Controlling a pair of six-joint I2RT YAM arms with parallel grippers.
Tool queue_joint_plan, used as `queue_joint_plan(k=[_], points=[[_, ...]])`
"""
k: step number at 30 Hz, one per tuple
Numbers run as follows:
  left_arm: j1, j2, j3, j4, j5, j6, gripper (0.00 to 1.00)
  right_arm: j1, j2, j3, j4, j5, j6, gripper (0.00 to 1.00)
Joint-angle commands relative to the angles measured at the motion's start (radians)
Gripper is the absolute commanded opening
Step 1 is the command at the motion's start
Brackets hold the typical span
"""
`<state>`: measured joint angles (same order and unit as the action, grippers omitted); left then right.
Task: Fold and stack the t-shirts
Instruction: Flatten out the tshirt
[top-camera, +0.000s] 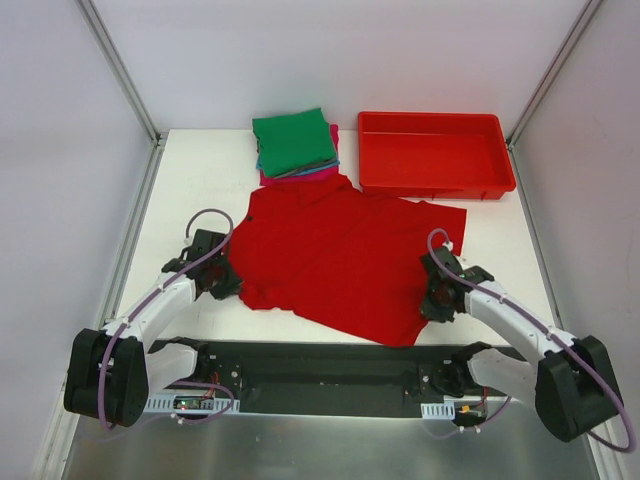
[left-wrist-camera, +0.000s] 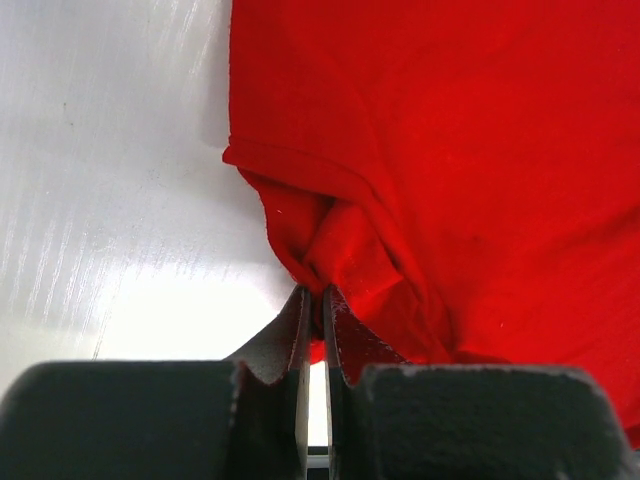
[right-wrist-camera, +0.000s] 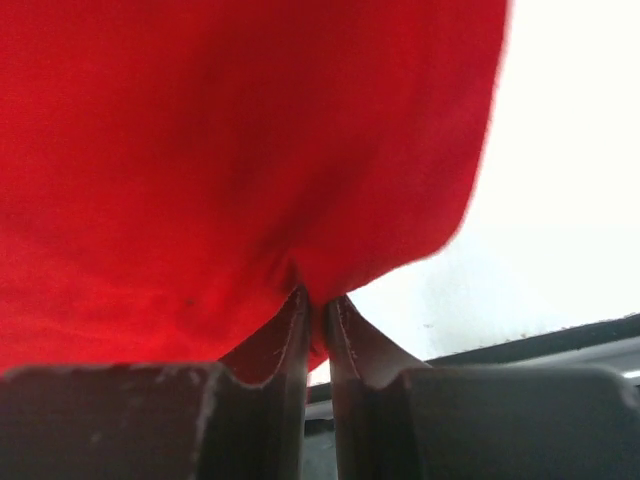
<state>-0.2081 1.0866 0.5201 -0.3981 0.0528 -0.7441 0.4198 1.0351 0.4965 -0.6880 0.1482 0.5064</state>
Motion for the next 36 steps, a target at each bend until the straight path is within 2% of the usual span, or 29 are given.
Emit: queue_joint_plan(k=[1,7,13,14,17,19,26,30,36], points=[[0.001,-0.004,-0.014,0.01,0.016,0.02,0.0,0.115,0.072,0.176,0.035,0.128,0.035,0.14],[0.003,0.002,-0.014,0.01,0.007,0.017,0.0,0.191,0.291,0.379,0.044,0.156,0.008,0.2],[0.003,0.016,-0.006,0.01,0.008,0.022,0.0,0.229,0.557,0.58,0.162,0.088,-0.015,0.22],[0.003,0.018,-0.005,0.01,0.007,0.022,0.0,0.234,0.604,0.62,0.156,0.082,-0.026,0.26],[0.003,0.018,-0.002,0.01,0.012,0.028,0.0,0.246,0.681,0.743,0.111,0.09,-0.075,0.55],[0.003,0.016,-0.002,0.01,0.01,0.029,0.0,0.257,0.68,0.764,0.107,0.096,-0.115,0.6],[0.001,0.03,0.0,0.01,0.01,0.031,0.0,0.264,0.444,0.538,0.177,0.09,-0.174,0.69],[0.003,0.038,0.0,0.01,0.015,0.032,0.0,0.258,0.327,0.381,0.189,0.012,-0.155,0.68],[0.003,0.045,-0.003,0.012,0.024,0.031,0.0,0.257,0.289,0.251,0.287,-0.065,-0.074,0.62]])
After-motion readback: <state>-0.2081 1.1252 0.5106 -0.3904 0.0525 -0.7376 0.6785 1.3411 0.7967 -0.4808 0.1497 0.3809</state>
